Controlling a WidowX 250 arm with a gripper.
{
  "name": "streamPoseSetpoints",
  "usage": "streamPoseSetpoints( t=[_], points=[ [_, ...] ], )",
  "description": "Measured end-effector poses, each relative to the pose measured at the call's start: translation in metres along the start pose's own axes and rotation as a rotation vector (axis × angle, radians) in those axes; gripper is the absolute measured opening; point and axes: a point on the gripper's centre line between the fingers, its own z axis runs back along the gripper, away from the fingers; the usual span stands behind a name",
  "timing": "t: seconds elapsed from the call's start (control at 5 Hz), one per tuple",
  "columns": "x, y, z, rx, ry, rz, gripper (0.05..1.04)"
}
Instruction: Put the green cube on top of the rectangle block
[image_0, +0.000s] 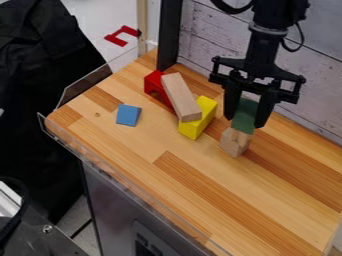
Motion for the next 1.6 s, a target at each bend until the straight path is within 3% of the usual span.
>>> streamPoseSetpoints(
  t=[0.2,0.4,0.6,0.8,1.0,1.2,1.6],
  points=[
    [-0.007,0.009,0.013,0.025,-0.026,0.052,0.499],
    [-0.01,0.026,0.049,-0.004,-0.148,0.141,0.499],
    [-0.007,0.054,0.063,-0.047,-0.199,0.267,0.499],
    [-0.008,0.08,0.047,-0.105,-0.161,0.434,0.499],
    [-0.001,0.097,0.036,-0.103,-0.139,0.594,0.499],
    [0.007,0.097,0.021,-0.086,-0.085,0.668,0.499],
    [0.021,0.096,0.015,-0.076,-0.054,0.731,0.499]
  ],
)
